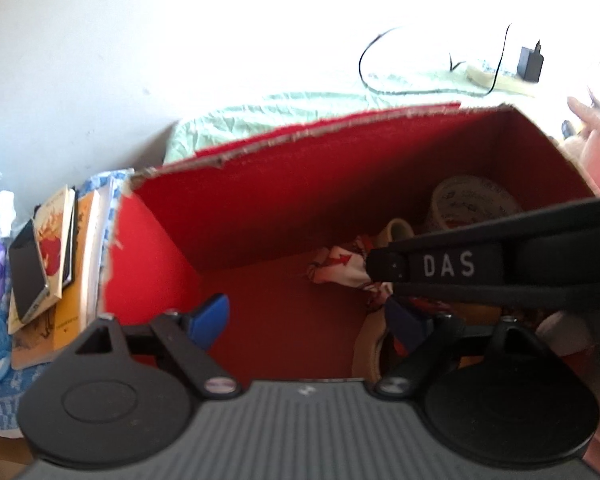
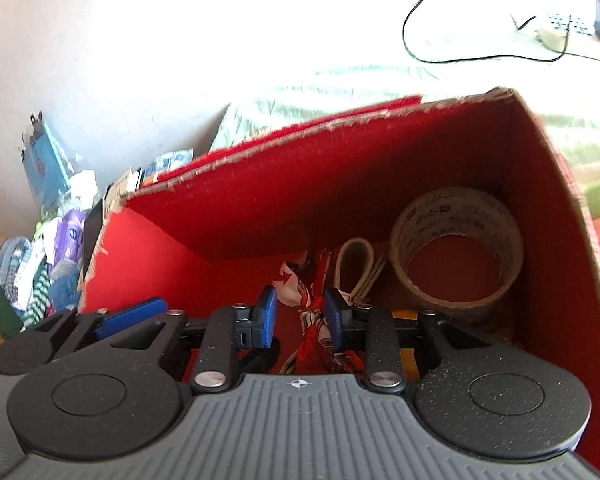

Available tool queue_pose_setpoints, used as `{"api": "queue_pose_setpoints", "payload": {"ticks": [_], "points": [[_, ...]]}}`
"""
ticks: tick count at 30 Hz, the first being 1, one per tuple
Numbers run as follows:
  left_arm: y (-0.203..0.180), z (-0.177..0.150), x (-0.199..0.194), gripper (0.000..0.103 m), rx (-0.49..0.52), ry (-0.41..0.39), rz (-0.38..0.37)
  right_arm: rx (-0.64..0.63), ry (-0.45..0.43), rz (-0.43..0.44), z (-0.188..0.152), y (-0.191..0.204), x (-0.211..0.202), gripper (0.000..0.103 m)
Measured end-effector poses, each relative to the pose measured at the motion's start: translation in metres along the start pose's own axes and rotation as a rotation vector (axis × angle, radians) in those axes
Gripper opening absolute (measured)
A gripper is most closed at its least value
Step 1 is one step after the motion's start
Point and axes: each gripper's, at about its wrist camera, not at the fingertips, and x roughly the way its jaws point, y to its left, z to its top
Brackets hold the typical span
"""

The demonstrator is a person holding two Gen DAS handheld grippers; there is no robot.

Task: Organize objects
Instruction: 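Withdraw the right tool up out of the box toward the red gift box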

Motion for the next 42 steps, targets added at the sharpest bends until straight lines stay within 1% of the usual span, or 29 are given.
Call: {"api": "queue_pose_setpoints", "payload": {"ticks": [2, 4, 6, 9, 13, 19, 28, 36, 42], "points": [[0.0, -0.001, -0.011, 0.087, 0.009, -0.013, 0.008, 0.045, -0.015, 0.049, 0.001, -0.001, -0.007, 0.03], [0.0, -0.002, -0.023, 0.087, 0.02, -0.026, 0.026, 0.054, -0.048, 0.065, 0.003, 0.001, -0.02, 0.03], [0.001, -0.005, -0.036, 0.087, 0.015, -0.037, 0.025, 0.039, -0.08, 0.072, 0.002, 0.004, -0.034, 0.03], [0.004, -0.009, -0.055, 0.087, 0.005, -0.053, 0.021, 0.027, -0.106, 0.102, -0.003, 0.007, -0.05, 0.03], [0.007, -0.016, -0.08, 0.091, -0.006, -0.077, 0.027, -0.003, -0.133, 0.123, -0.013, 0.016, -0.064, 0.03], [0.018, -0.031, -0.107, 0.092, -0.034, -0.091, 0.046, -0.031, -0.17, 0.158, -0.033, 0.028, -0.081, 0.031], [0.029, -0.056, -0.127, 0.094, -0.068, -0.078, 0.067, -0.027, -0.153, 0.237, -0.055, 0.036, -0.097, 0.031], [0.037, -0.071, -0.134, 0.094, -0.094, -0.057, 0.08, -0.041, -0.127, 0.279, -0.072, 0.042, -0.098, 0.031], [0.042, -0.084, -0.134, 0.095, -0.1, -0.033, 0.081, -0.055, -0.083, 0.326, -0.085, 0.045, -0.095, 0.031]]}}
